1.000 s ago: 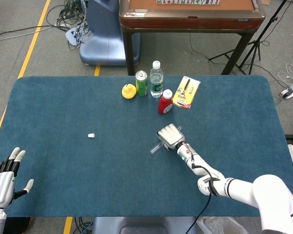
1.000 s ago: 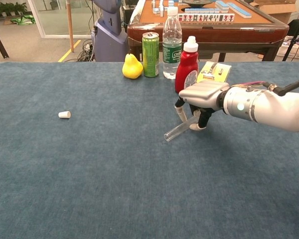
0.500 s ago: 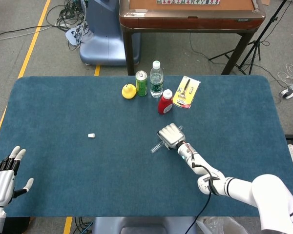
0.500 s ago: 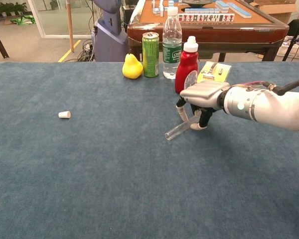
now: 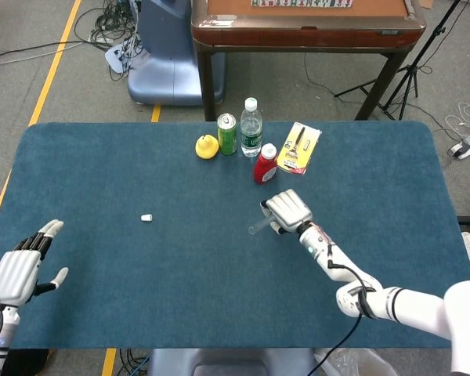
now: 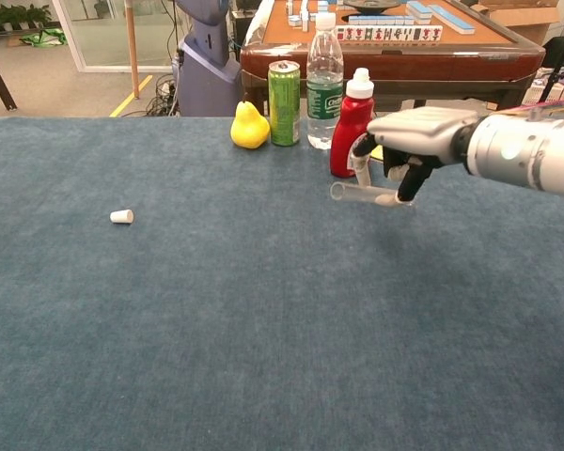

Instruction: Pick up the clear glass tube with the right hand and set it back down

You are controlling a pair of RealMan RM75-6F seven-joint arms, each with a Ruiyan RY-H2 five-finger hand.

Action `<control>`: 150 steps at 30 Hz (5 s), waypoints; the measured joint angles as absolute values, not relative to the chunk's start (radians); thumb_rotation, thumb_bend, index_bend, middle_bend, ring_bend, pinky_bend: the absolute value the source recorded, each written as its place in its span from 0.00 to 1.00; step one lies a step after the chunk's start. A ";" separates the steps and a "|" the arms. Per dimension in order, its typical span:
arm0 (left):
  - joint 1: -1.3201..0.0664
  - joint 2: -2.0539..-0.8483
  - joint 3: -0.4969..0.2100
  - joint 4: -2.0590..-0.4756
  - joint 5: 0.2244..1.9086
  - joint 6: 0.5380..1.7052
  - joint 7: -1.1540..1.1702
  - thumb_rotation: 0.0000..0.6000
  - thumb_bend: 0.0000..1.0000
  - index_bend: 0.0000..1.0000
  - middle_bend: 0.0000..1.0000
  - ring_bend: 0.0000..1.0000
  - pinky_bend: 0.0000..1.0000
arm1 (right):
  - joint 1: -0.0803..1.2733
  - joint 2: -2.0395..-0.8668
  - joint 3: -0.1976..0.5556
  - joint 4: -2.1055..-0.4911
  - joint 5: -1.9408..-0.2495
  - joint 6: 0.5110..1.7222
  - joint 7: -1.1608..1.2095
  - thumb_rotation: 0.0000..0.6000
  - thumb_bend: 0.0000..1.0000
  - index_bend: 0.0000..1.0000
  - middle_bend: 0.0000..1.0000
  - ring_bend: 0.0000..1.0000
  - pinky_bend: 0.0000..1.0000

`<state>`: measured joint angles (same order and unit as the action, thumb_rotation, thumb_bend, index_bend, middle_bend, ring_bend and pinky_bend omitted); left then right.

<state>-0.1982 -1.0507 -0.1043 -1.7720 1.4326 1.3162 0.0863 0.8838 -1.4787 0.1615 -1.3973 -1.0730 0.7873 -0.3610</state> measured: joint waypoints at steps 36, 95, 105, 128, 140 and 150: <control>-0.805 -1.285 -0.188 -1.421 1.291 0.626 0.084 1.00 0.37 0.24 1.00 1.00 1.00 | 0.625 -1.032 0.169 -1.812 -1.158 1.040 -0.221 1.00 0.51 0.79 1.00 1.00 1.00; -0.919 -1.288 0.019 -1.450 0.810 0.729 0.487 1.00 0.37 0.25 1.00 1.00 1.00 | 0.612 -1.055 0.165 -1.827 -1.126 1.030 -0.282 1.00 0.51 0.80 1.00 1.00 1.00; -0.900 -1.361 -0.012 -1.352 0.920 0.766 0.412 1.00 0.36 0.33 1.00 1.00 1.00 | 0.608 -1.047 0.160 -1.838 -1.117 1.025 -0.284 1.00 0.51 0.79 1.00 1.00 1.00; -0.864 -1.516 -0.068 -1.111 1.033 0.782 0.319 1.00 0.22 0.48 1.00 1.00 1.00 | 0.598 -1.046 0.153 -1.825 -1.115 1.019 -0.273 1.00 0.51 0.80 1.00 1.00 1.00; -0.851 -1.549 -0.086 -1.041 1.033 0.737 0.301 1.00 0.22 0.50 1.00 1.00 1.00 | 0.597 -1.048 0.152 -1.825 -1.108 1.018 -0.279 1.00 0.51 0.80 1.00 1.00 1.00; -0.853 -1.550 -0.098 -1.042 1.021 0.711 0.320 1.00 0.22 0.49 1.00 1.00 1.00 | 0.597 -1.050 0.151 -1.823 -1.104 1.017 -0.281 1.00 0.51 0.80 1.00 1.00 1.00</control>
